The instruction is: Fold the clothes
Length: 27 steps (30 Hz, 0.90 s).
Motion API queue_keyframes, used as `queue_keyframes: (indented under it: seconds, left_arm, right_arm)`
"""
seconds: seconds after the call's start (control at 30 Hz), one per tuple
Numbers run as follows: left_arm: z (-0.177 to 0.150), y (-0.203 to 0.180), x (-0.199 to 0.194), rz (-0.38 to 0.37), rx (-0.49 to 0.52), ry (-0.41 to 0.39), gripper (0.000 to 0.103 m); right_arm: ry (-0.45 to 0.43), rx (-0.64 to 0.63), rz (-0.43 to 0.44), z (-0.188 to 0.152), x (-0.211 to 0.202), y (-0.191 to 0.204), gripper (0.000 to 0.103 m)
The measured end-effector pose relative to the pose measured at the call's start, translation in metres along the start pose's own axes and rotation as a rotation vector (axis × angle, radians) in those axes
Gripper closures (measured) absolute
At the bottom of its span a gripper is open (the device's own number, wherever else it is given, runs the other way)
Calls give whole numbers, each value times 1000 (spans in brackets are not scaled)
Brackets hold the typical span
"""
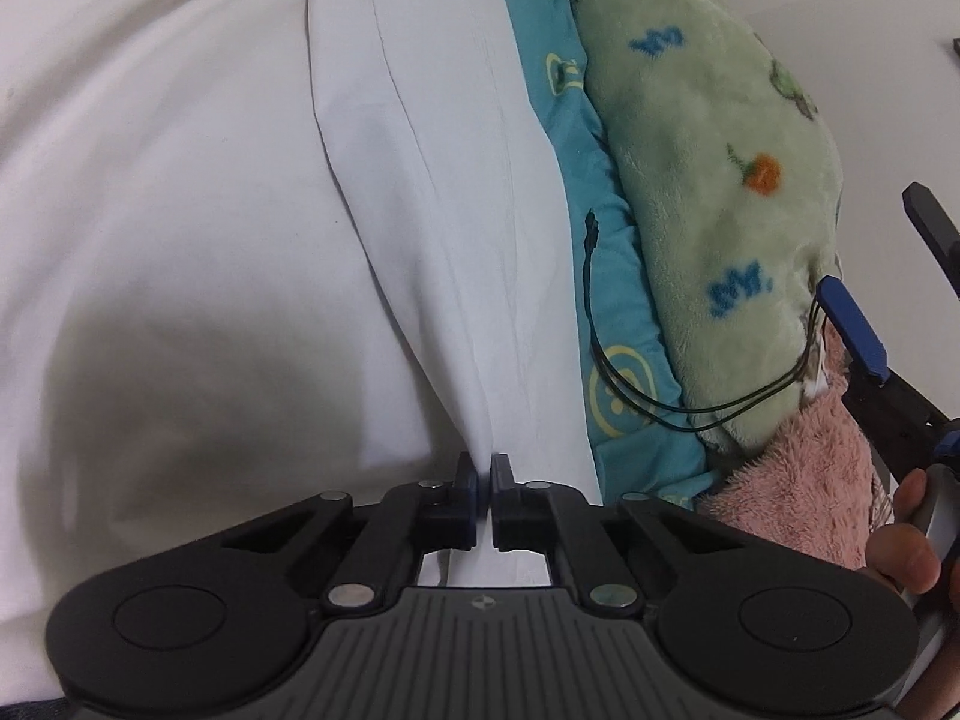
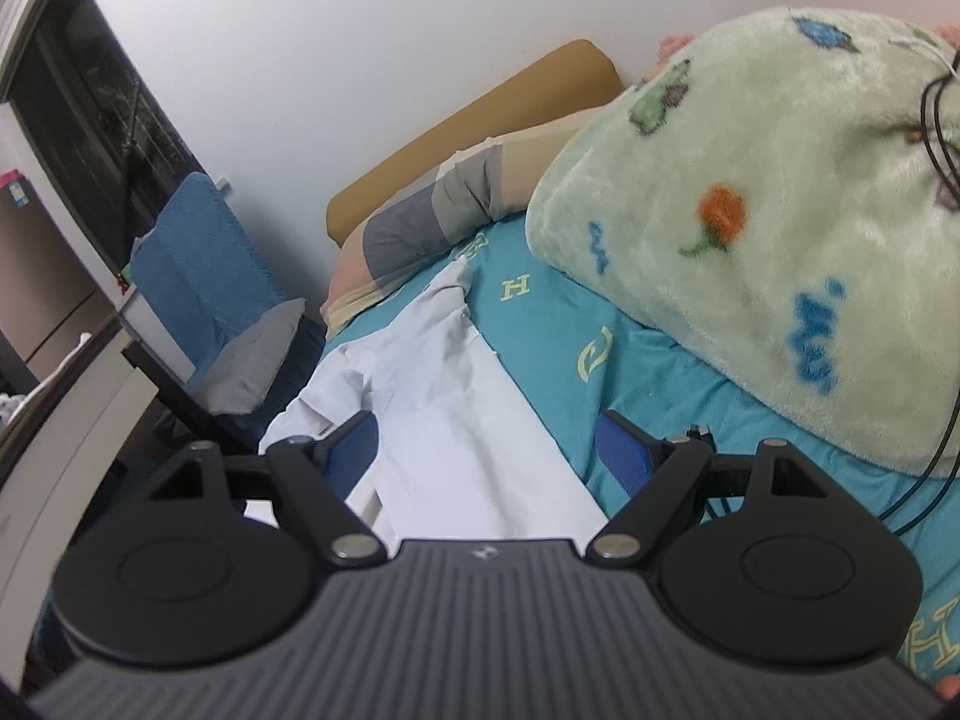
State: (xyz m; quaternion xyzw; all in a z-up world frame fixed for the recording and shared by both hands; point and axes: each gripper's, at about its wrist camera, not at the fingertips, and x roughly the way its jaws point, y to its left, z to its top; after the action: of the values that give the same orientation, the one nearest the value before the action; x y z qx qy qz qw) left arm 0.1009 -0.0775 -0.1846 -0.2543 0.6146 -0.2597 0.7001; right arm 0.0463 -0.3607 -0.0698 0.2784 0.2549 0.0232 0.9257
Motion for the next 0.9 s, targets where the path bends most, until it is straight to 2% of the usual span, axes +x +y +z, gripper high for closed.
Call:
queue_keyframes:
  seconds: [0.23,0.37,0.57,0.77,0.8,0.87,0.9]
  left_arm:
    - [4,-9,-35,-3,-22,-14,100]
    - [5,-16,-59,28,-9,-13,100]
    - [5,-6,-90,132,6,-1,100]
    - [7,17,-88,303,27,5,99]
    - [9,21,-87,322,28,4,97]
    - [14,23,-91,304,29,-13,87]
    - [18,22,-96,294,36,-28,73]
  right_arm:
    - [11,4,-18,-1,4,-3,22]
    - [21,-2,-25,-2,8,-1,22]
    - [37,-12,-36,-4,13,1,22]
    - [53,-22,-47,-6,18,3,22]
    - [56,-29,-49,-7,19,4,22]
    - [63,-41,-53,-9,22,7,22]
    - [67,-48,-55,-10,23,9,22]
